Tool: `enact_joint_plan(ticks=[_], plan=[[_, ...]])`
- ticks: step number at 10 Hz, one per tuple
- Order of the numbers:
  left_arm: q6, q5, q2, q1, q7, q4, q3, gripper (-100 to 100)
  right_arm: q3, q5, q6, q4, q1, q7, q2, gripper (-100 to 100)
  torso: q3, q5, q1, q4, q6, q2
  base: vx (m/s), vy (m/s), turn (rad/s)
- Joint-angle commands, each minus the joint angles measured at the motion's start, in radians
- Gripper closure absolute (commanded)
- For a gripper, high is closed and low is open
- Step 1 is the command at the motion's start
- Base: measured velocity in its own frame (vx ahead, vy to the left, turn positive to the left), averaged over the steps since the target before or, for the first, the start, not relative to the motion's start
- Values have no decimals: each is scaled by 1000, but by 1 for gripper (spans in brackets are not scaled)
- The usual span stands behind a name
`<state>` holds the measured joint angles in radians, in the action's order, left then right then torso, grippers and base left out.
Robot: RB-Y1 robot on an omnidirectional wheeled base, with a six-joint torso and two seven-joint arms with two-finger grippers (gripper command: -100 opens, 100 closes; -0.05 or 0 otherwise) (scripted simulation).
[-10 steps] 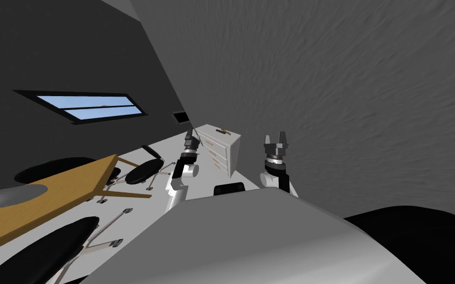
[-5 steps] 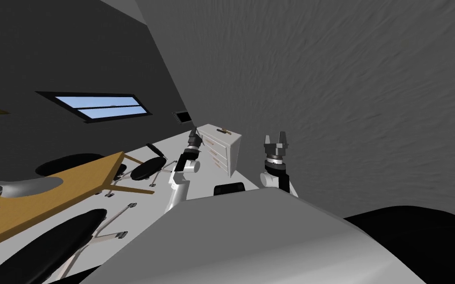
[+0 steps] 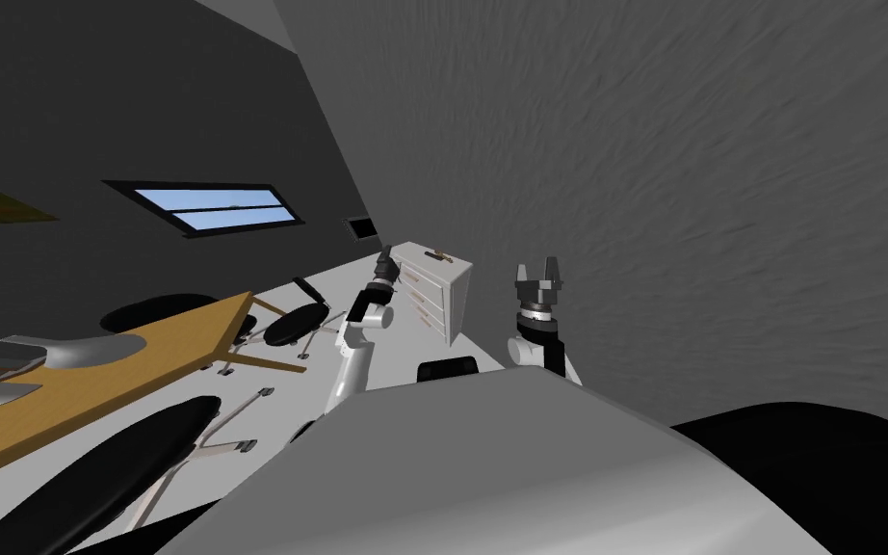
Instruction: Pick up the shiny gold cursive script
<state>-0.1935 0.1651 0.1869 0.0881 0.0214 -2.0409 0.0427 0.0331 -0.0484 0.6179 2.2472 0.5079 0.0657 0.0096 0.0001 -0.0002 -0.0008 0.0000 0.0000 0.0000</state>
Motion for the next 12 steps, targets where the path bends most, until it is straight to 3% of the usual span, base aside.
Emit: enact_joint_plan(ticks=[1, 2, 3, 4, 6, 9, 10, 11, 12], plan=[[-46, 5, 1, 22, 1, 10, 2, -100, 0, 0, 0, 0, 0, 0, 0, 0, 0, 0, 0, 0, 0, 0, -11, -14, 40], [-79, 15, 2, 68, 4, 38, 8, -100, 0, 0, 0, 0, 0, 0, 0, 0, 0, 0, 0, 0, 0, 0, -13, -20, 71], [-108, 15, 2, 71, 4, 38, 8, -100, 0, 0, 0, 0, 0, 0, 0, 0, 0, 0, -1, 0, 0, 0, -10, -20, 40], [-137, 26, 2, 110, 7, 66, 14, -100, 0, 0, 0, 0, 0, 0, 0, 0, 0, 0, -1, 0, 0, 0, -6, -20, 61], [-170, 26, 2, 120, 7, 66, 14, -100, 0, 0, 0, 0, 0, 0, 0, 0, 0, 0, -1, 0, 0, -1, -2, -11, 15], [-261, 50, -1, 213, 14, 127, 27, -100, 0, 0, 0, 0, 0, 0, 0, 0, -1, 0, 0, 0, 0, -1, 1, -11, 44], [-287, 50, -1, 220, 14, 127, 27, -100, 0, 0, 0, 0, 0, 0, 0, 0, -1, 0, 0, 0, 0, -1, 4, -11, 22], [-316, 62, -3, 265, 17, 159, 34, -100, 0, 0, 0, 0, 0, 0, 0, 0, -1, 0, 0, 0, 0, -1, 9, -10, 39], [-343, 62, -3, 271, 17, 159, 34, -100, 0, 0, 0, 0, 0, 0, 0, 0, -1, 0, 0, 0, 0, -1, 9, -9, 13]])
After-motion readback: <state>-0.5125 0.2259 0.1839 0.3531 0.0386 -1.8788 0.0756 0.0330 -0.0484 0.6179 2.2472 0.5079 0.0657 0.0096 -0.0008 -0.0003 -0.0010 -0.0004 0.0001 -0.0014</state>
